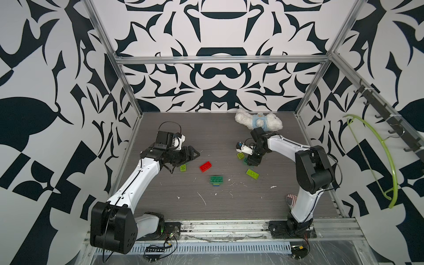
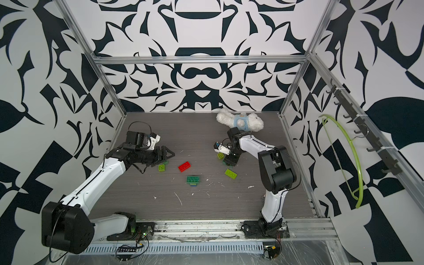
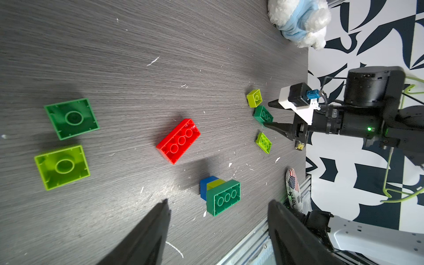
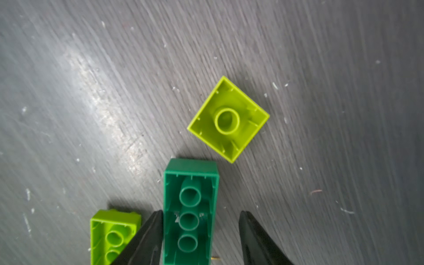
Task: Assemble a carrot with lego
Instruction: Adjust the lego brick at the center of the board, then pick up the lego brick from the center of the board.
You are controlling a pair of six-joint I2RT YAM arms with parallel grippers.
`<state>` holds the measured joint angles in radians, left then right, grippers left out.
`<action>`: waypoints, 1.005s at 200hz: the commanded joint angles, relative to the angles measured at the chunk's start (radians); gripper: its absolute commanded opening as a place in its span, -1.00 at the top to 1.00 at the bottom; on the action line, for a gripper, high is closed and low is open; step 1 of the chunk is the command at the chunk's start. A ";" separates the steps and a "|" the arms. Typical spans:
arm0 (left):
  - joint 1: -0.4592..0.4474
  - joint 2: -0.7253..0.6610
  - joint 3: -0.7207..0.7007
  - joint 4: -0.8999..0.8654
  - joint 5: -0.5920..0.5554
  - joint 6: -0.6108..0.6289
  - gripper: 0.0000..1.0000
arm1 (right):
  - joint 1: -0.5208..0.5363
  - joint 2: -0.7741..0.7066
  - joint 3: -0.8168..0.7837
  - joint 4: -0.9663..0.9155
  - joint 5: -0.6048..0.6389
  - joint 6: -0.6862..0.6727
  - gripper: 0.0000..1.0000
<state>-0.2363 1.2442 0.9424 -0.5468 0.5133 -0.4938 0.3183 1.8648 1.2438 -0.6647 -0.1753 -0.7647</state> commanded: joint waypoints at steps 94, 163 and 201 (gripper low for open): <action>-0.003 -0.030 0.001 0.002 -0.016 0.009 -0.49 | -0.004 0.008 0.028 -0.006 -0.073 0.045 0.15; -0.003 -0.037 -0.001 -0.004 -0.021 0.016 -0.49 | -0.004 0.023 0.025 -0.013 -0.059 0.059 0.15; -0.003 -0.037 0.001 -0.007 -0.027 0.021 -0.49 | -0.004 0.015 0.024 -0.020 -0.066 0.057 0.29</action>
<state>-0.2363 1.2263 0.9424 -0.5430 0.4931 -0.4923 0.3157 1.8969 1.2438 -0.6617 -0.2241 -0.7128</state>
